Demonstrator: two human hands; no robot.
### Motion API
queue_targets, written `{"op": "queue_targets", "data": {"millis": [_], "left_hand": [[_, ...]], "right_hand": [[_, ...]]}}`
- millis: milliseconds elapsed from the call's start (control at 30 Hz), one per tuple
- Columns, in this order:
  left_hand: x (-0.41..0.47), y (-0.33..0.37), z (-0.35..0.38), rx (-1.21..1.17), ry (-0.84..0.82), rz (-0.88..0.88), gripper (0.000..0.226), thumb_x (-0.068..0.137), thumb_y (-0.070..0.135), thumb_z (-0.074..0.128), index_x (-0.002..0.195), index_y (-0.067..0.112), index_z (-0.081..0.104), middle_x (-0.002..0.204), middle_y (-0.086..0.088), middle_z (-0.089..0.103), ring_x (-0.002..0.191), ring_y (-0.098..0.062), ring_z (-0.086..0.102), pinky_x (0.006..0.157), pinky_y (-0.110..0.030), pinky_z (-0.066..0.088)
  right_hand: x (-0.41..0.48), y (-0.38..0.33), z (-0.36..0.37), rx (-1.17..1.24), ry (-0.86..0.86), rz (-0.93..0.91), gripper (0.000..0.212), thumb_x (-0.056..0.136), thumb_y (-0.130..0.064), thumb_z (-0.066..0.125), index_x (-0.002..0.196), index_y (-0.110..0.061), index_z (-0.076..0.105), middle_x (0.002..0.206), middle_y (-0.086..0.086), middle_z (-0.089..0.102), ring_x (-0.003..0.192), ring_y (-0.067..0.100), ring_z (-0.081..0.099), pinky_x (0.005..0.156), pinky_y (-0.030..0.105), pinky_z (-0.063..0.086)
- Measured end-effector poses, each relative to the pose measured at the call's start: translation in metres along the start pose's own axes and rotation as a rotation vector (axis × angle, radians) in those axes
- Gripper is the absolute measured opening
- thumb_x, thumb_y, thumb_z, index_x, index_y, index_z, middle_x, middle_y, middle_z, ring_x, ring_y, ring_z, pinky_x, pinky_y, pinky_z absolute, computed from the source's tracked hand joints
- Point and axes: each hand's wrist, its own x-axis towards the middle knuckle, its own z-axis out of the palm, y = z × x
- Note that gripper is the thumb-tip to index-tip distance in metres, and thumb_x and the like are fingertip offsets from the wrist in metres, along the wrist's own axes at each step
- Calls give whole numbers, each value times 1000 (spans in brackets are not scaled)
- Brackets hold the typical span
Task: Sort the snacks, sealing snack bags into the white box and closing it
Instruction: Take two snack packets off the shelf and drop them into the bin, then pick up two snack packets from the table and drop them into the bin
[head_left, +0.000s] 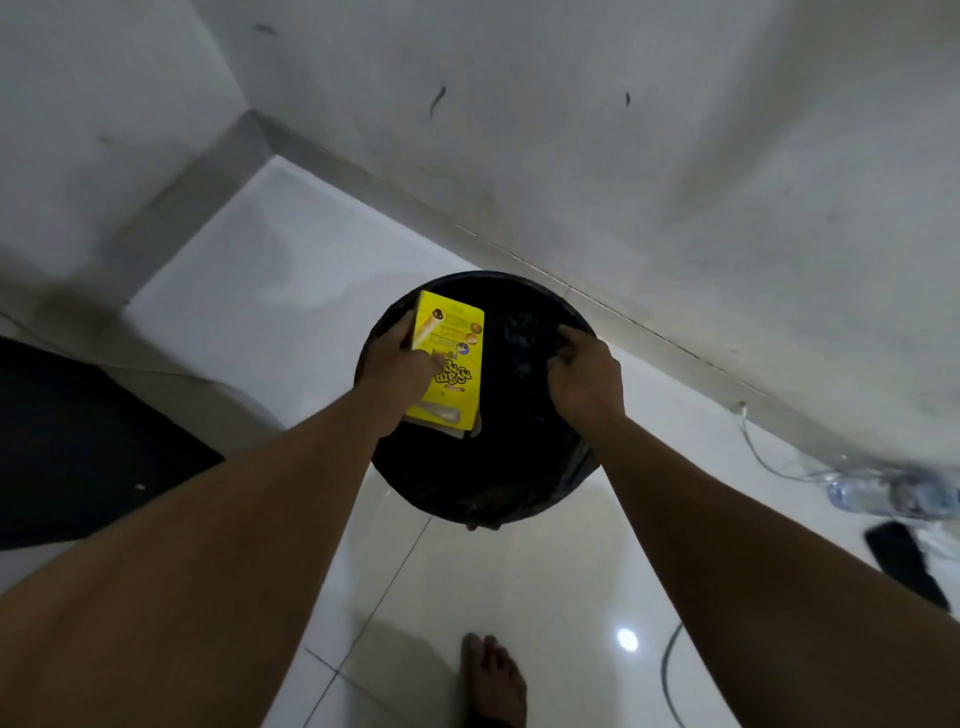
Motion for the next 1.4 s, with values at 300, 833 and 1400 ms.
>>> {"op": "queue_targets", "data": {"millis": [300,833,1400], "left_hand": [[-17,27,-1,129,-14,-43,61,90,25,67,146,22,45,148,-7,47,132,-27,48,109,-32,40],[-307,170,-259,835,321,504,53,91,44,55,140,24,48,136,-3,54,127,-27,49,102,-42,45],[-524,28,-499,582,664,13,54,87,47,59,137,27,52,133,-7,56,125,-29,50,102,-41,44]], "right_hand": [[-19,-22,-28,-101,10,-87,40,98,-21,49,137,-15,57,128,12,65,117,33,60,94,34,47],[-260,-290,-178,-510,10,-569,52,98,-42,53,141,-12,48,136,14,53,126,31,52,100,39,45],[-486,-491,-53,-593,-260,-989,57,98,-44,53,142,-9,45,140,16,50,129,32,49,103,40,44]]}}
